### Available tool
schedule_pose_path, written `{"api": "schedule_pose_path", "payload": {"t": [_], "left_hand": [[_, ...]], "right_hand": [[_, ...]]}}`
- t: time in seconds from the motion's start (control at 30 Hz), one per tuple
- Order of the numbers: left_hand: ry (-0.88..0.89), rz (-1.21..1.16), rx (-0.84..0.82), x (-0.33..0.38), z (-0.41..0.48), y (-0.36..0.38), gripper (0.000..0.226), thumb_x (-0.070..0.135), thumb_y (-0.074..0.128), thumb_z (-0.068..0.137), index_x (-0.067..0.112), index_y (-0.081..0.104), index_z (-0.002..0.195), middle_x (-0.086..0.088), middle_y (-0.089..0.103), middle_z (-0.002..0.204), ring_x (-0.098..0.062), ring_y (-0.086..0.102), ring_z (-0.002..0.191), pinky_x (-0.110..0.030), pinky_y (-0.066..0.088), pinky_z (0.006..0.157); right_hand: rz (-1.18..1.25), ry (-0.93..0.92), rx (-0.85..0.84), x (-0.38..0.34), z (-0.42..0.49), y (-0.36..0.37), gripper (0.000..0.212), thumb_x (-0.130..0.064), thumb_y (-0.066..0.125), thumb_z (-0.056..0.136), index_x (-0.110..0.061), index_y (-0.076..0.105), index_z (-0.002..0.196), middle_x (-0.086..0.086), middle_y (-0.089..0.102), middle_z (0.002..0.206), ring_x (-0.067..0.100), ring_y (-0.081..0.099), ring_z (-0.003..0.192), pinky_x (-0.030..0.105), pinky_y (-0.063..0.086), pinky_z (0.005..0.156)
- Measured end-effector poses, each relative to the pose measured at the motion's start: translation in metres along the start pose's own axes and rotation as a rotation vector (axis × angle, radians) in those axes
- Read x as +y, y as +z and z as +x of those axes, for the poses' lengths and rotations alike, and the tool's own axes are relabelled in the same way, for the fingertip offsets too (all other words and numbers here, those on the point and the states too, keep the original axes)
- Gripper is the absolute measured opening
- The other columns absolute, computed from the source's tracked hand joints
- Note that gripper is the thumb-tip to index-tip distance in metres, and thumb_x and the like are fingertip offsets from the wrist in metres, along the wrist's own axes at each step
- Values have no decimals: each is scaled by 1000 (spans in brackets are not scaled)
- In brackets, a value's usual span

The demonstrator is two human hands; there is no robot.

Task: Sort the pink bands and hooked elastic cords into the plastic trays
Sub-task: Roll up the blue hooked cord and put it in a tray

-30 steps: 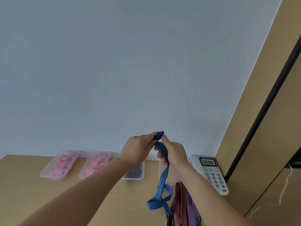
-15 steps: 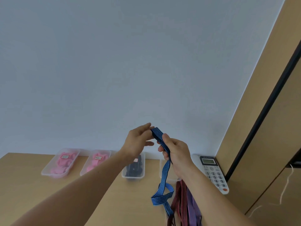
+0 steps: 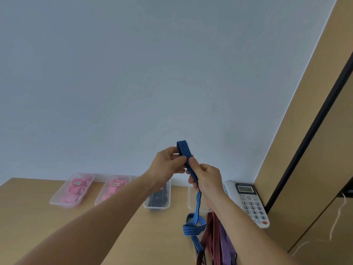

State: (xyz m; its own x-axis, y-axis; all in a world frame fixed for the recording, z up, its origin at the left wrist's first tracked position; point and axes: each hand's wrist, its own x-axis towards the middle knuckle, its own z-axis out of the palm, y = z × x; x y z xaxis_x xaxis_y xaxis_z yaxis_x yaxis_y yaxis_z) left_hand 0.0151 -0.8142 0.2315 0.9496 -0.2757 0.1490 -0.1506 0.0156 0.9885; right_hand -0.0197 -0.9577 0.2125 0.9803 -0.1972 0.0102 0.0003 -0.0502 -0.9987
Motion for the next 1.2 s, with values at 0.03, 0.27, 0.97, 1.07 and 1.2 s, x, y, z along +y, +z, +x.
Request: {"api": "schedule_pose_path", "payload": {"t": [0.03,0.27,0.97,1.07,1.2], "left_hand": [[47,68,10,1,0,1,21,10,58,94,14,64,114,-3,76,99,-17,71,89,-29,57,82],[561,779,108,-13,-4,-5,19,10,52,97,12,62,114,2,68,78,-16,60,61,-29,49,58],[-78,-124,-205,6,-3,-8,33,36,54,97,8,69,90,-9,64,80,-21,61,78,-38,50,86],[-2,-111,-98,12,0,-4,23,25,58,97,9,72,106,-16,72,103,-28,67,95,-38,53,94],[124,-59,-26,23,1,3,19,13,59,97,5,68,111,-16,73,98,-25,68,82,-32,58,84]], "right_hand": [[-23,23,0,0,1,0,51,-57,63,87,-10,71,70,4,64,52,11,49,40,20,39,40],[18,92,-70,-6,-1,1,54,-52,53,94,-8,75,74,10,70,63,14,54,46,22,45,44],[94,-162,-120,-7,-8,3,47,-61,53,86,-21,74,74,5,74,76,12,61,56,20,49,55],[74,-119,-57,-10,-6,2,51,-65,54,82,-18,75,76,8,73,70,14,61,53,21,49,51],[45,-85,6,-15,-5,0,54,-63,54,85,-14,73,72,6,68,58,14,56,44,21,46,44]]}}
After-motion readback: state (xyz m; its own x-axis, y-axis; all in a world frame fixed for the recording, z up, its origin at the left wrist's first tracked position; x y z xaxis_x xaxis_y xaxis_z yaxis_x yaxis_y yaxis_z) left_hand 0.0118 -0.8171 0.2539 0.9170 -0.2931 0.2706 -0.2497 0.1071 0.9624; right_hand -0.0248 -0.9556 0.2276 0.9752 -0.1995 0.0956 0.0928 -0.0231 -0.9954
